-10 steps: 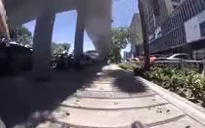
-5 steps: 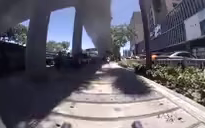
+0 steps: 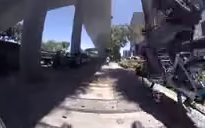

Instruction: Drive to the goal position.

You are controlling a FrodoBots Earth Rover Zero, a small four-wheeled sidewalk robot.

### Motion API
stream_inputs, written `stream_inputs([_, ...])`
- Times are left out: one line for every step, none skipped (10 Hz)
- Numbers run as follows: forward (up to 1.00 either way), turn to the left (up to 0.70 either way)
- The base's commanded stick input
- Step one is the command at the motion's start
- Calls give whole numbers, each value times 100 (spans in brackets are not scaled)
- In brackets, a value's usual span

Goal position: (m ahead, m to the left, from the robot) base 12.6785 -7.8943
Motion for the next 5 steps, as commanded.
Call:
stream_inputs([45, 0])
stream_inputs([45, 0])
stream_inputs([45, 0])
stream_inputs([45, 0])
stream_inputs([45, 0])
